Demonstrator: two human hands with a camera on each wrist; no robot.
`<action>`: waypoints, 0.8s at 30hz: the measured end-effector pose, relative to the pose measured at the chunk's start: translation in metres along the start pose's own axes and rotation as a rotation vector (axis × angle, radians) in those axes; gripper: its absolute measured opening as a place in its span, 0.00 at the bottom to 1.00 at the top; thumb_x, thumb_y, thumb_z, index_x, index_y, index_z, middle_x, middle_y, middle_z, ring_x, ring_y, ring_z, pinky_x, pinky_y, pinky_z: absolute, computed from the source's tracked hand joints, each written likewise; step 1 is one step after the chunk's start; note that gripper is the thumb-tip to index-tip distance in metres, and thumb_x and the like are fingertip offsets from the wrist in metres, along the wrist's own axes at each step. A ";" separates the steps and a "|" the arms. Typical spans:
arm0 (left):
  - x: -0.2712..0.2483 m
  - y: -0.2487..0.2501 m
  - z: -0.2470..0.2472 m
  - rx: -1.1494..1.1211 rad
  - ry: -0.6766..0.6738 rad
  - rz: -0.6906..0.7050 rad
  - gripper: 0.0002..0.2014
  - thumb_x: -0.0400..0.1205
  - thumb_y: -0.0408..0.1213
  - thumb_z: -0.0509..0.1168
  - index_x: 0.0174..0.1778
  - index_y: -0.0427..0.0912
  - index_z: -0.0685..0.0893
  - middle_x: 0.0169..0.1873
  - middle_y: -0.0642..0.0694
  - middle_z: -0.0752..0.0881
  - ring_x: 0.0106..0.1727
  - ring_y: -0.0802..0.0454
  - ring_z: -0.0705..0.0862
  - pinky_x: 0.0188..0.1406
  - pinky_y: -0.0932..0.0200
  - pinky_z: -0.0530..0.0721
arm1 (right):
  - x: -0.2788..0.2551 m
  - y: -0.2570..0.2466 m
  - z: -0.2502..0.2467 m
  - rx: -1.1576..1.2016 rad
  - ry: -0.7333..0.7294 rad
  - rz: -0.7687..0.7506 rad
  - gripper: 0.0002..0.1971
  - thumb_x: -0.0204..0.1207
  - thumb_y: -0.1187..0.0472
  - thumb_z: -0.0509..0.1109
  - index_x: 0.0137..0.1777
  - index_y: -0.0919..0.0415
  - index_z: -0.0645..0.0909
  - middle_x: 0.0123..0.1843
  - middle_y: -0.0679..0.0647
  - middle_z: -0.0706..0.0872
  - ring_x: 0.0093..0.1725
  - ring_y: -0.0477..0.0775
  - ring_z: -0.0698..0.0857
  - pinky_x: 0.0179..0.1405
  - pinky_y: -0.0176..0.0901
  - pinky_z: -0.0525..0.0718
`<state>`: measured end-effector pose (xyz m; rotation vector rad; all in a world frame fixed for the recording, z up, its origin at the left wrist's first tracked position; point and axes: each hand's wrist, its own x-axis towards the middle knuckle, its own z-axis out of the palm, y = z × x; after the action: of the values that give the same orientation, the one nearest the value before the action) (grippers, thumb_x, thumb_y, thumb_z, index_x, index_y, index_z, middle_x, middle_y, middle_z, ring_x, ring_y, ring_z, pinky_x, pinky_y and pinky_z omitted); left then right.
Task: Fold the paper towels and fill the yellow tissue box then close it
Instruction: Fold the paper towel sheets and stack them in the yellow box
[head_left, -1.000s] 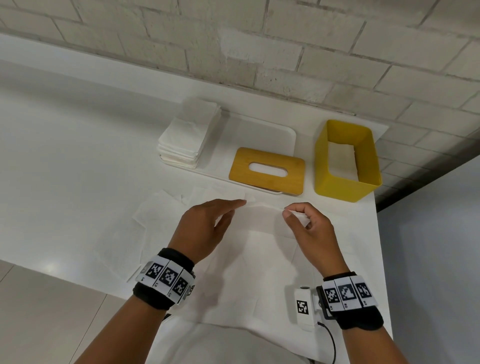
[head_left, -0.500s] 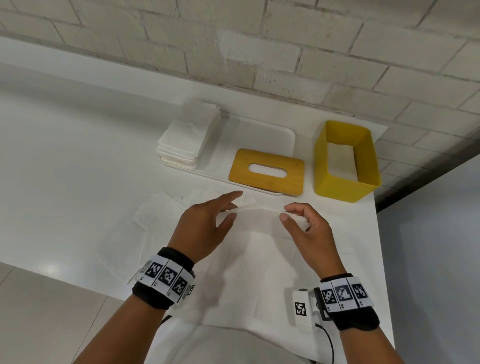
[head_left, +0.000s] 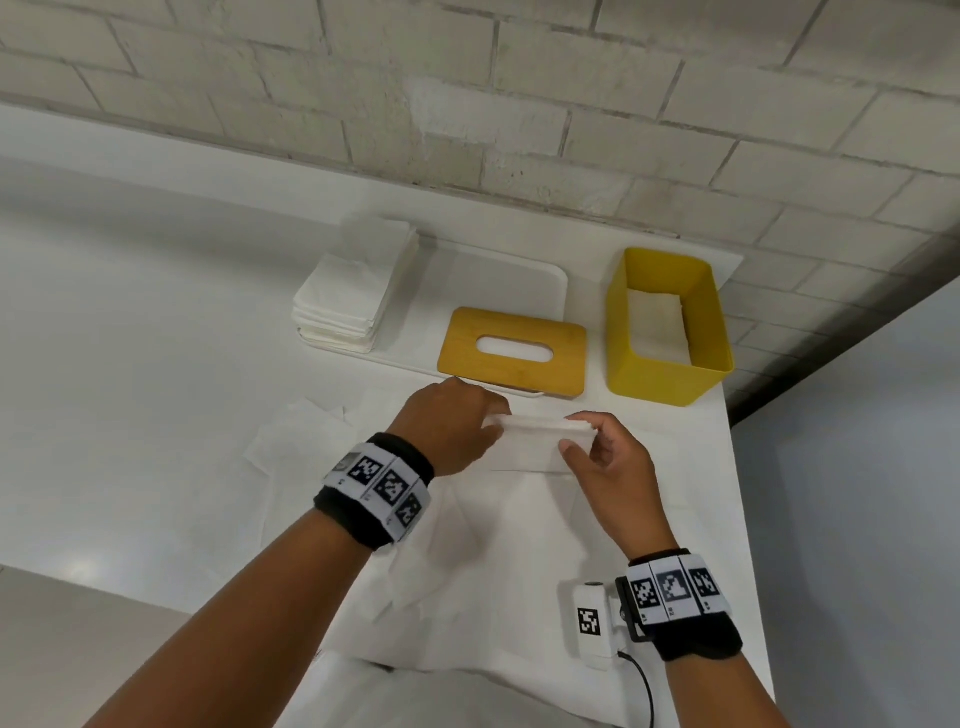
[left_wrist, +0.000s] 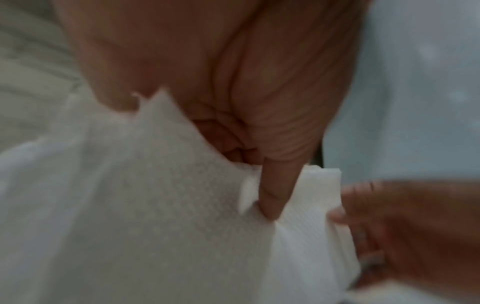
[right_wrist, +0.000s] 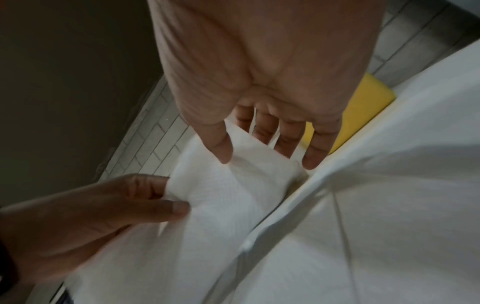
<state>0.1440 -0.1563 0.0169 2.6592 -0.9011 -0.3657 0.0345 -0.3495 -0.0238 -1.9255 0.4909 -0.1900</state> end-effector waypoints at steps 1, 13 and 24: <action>-0.003 -0.003 -0.002 -0.102 0.045 0.000 0.11 0.86 0.48 0.65 0.61 0.56 0.89 0.55 0.50 0.91 0.57 0.47 0.87 0.56 0.53 0.84 | 0.000 0.000 -0.002 0.076 0.012 0.028 0.14 0.78 0.60 0.77 0.56 0.38 0.83 0.42 0.49 0.87 0.42 0.50 0.86 0.50 0.44 0.85; -0.026 0.004 -0.005 -1.059 0.293 -0.196 0.08 0.84 0.43 0.72 0.58 0.49 0.90 0.49 0.51 0.94 0.52 0.48 0.92 0.56 0.44 0.91 | 0.008 -0.073 0.019 0.405 -0.038 -0.087 0.12 0.86 0.66 0.68 0.66 0.58 0.83 0.56 0.51 0.93 0.57 0.52 0.91 0.57 0.50 0.88; -0.026 0.014 0.020 -0.754 0.383 -0.210 0.13 0.91 0.40 0.59 0.71 0.48 0.80 0.50 0.58 0.86 0.49 0.59 0.86 0.43 0.79 0.77 | -0.002 -0.066 0.045 0.212 0.056 -0.193 0.12 0.90 0.61 0.60 0.67 0.47 0.79 0.58 0.43 0.89 0.58 0.41 0.88 0.60 0.43 0.87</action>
<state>0.1093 -0.1547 0.0069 2.0112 -0.2763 -0.1768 0.0653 -0.2890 0.0182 -1.7617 0.3080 -0.4063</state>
